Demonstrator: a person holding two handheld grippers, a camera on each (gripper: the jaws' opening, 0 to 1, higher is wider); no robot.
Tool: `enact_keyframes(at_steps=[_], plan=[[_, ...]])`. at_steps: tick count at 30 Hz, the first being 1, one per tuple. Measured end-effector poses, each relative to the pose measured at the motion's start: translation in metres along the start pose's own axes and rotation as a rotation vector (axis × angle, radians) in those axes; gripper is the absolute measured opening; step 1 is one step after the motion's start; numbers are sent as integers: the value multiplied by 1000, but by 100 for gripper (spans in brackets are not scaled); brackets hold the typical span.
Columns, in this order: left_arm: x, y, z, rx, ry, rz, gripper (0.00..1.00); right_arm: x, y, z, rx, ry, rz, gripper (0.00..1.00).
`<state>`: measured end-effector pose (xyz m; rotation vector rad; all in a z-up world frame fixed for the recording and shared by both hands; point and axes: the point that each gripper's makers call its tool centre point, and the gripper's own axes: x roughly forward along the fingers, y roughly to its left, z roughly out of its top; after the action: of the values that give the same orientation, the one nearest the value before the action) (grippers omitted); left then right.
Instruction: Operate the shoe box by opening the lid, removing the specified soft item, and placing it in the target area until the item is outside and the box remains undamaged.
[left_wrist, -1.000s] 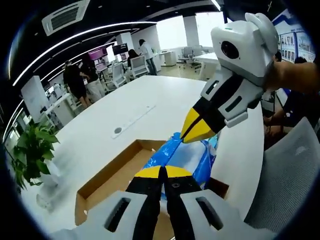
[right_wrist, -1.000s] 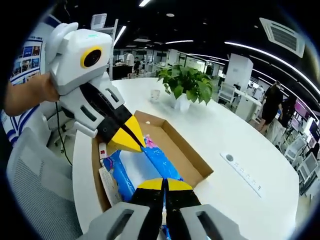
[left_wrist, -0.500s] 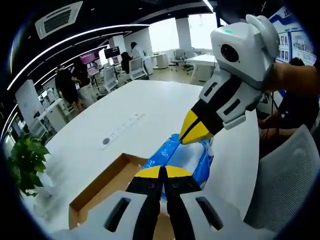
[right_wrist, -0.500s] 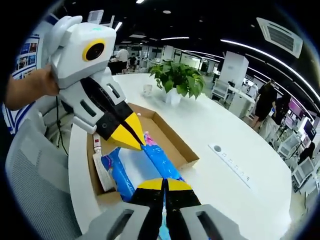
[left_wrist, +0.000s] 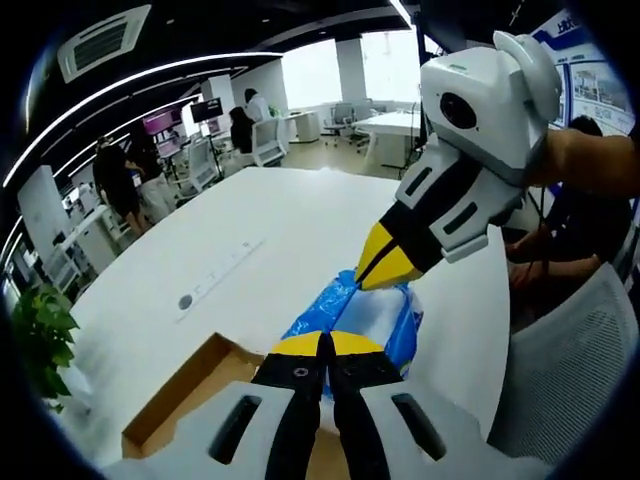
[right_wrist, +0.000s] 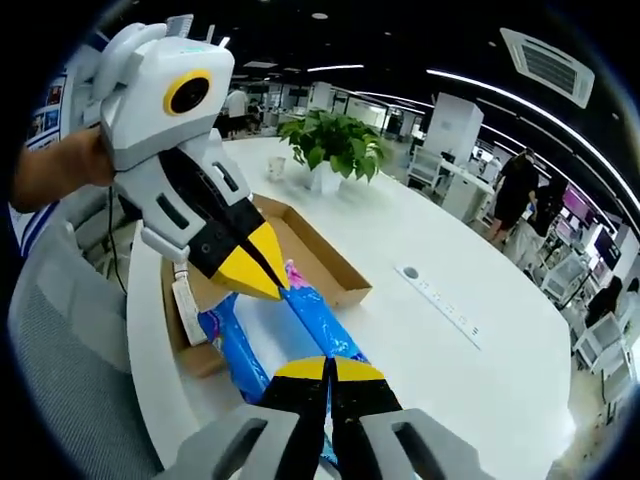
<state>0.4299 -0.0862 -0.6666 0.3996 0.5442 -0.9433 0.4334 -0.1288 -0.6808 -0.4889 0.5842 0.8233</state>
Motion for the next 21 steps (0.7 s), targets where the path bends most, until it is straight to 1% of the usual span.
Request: enact_keyframes(at_steps=[15,21], plan=[[40,-24,16,8,-17,-74,0,-17,-27,-37,12,54,-60,0],[53,-32,23,9,-19,-100,0,-23,-38,-49,26,68,-84,0]])
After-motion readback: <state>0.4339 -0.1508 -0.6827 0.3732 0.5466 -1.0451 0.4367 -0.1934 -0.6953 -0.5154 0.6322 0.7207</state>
